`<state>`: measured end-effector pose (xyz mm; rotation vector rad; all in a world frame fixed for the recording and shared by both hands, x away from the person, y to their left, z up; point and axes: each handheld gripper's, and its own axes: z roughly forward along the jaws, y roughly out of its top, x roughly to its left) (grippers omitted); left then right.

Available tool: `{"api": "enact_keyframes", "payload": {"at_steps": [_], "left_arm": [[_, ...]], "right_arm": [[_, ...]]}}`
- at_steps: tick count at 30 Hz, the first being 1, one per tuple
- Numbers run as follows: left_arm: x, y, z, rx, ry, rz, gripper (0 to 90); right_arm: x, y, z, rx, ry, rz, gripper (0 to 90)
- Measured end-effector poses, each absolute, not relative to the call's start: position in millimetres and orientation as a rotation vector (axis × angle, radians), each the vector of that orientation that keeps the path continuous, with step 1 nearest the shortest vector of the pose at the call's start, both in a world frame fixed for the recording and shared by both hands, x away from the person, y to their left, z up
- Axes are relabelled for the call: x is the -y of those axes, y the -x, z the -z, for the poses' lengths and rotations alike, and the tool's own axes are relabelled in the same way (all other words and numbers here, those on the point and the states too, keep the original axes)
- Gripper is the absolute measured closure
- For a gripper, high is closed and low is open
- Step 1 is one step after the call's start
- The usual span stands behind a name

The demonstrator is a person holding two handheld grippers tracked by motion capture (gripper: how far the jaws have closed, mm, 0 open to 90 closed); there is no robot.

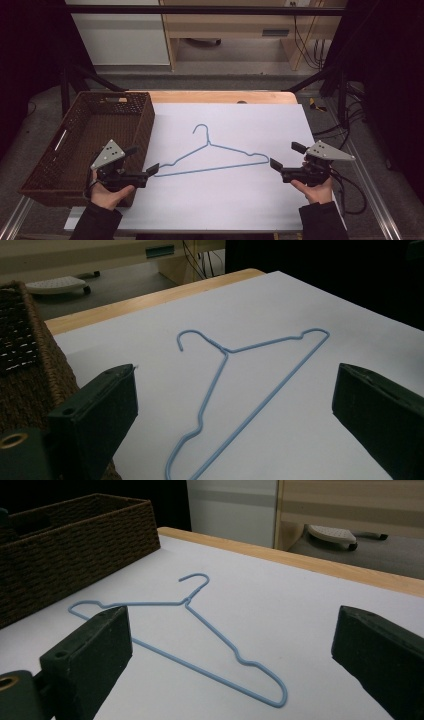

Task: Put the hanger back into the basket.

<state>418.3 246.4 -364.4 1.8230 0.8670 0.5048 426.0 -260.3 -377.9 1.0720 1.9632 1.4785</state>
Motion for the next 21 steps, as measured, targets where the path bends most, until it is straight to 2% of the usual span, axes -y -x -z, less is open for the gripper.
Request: {"api": "enact_keyframes", "payload": {"at_steps": [21], "left_arm": [[-217, -428, 362, -0.817, -1.879, -0.479, 4.9]], "right_arm": [[253, -427, 379, -1.986, -1.062, -1.463, 3.0]]}}
